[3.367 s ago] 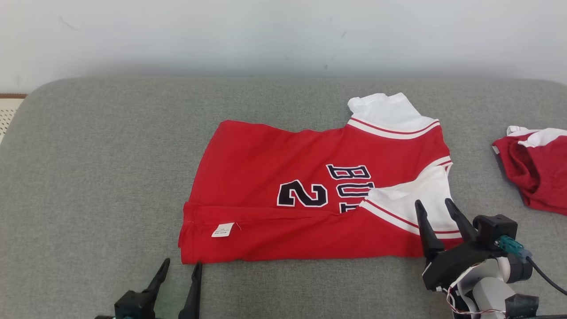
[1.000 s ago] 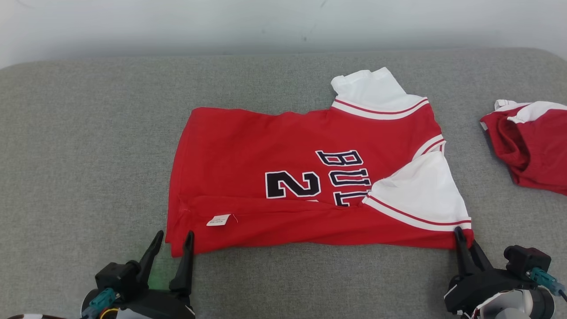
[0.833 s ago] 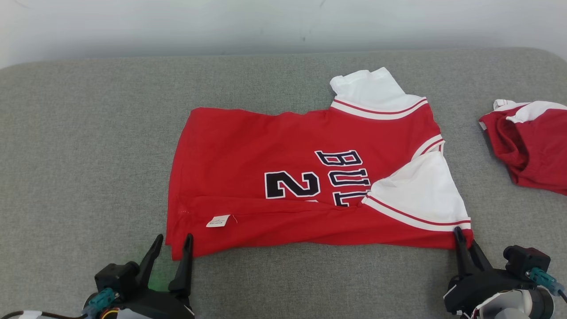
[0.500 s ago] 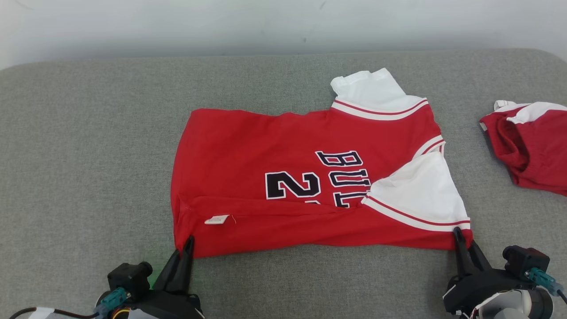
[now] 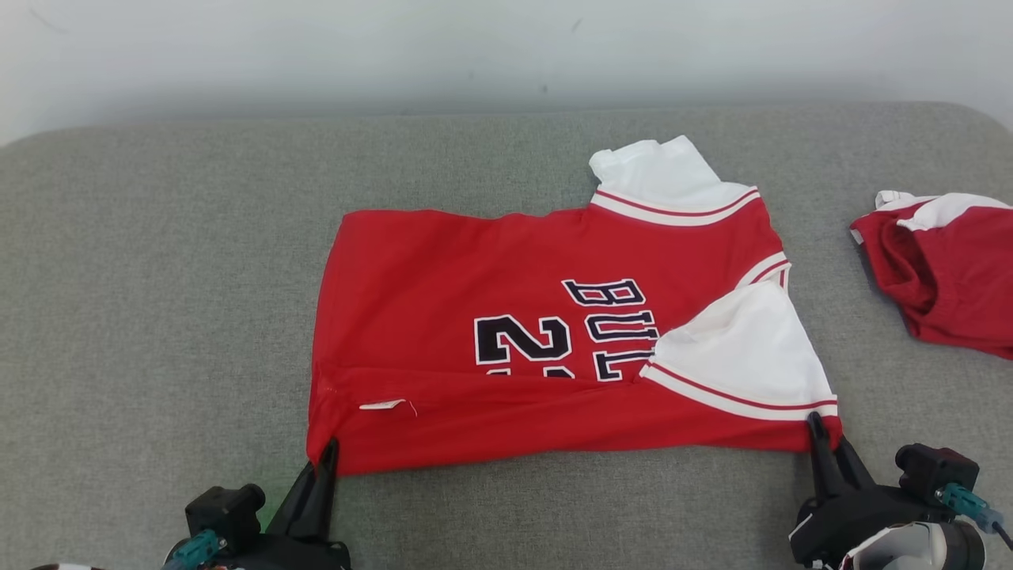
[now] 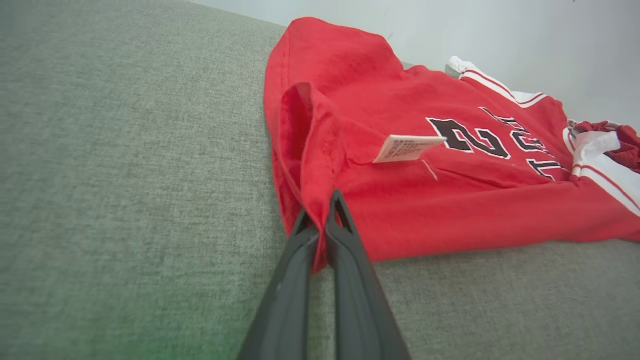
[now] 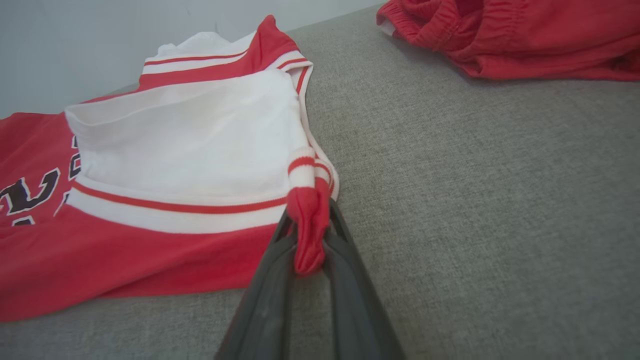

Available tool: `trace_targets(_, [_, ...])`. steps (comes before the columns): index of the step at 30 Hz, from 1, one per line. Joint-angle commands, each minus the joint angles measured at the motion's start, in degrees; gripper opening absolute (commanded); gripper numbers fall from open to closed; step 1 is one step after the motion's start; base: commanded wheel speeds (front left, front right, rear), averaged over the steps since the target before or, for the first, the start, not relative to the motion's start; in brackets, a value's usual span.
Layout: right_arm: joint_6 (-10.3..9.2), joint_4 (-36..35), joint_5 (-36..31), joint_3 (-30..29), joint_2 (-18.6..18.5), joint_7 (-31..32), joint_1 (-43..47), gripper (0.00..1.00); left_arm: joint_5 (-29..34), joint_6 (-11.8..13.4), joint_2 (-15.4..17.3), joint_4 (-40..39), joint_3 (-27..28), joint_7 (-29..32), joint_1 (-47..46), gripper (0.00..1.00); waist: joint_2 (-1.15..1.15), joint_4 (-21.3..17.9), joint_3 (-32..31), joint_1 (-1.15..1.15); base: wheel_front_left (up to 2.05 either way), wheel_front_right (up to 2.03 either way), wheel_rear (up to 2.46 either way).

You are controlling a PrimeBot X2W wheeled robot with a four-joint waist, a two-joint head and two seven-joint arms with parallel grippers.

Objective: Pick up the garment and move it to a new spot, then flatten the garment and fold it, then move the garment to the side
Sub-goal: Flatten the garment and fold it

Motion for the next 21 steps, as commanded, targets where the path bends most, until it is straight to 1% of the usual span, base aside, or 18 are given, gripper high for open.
trace_targets(1, [-0.08,0.34,0.25,0.07,-0.09,0.02,1.01,0.00,0.11,0.01,0.52,0.41,0.37,-0.04,1.32,0.00,0.00,0.00,-0.82,0.00,0.00,0.00,0.00])
trace_targets(12, [-0.08,1.33,1.28,2.55,0.00,0.01,4.85,0.00,1.47,0.02,0.17,2.20,2.48,-0.04,6.14,0.00,0.00,0.51,-7.56,0.00,0.00,0.00,0.00])
trace_targets(21, [-0.08,-0.67,1.91,3.60,-0.05,0.00,9.44,0.00,2.68,0.02,-0.11,2.94,4.87,-0.04,9.85,0.00,0.00,1.21,-10.35,0.00,0.00,0.00,0.00])
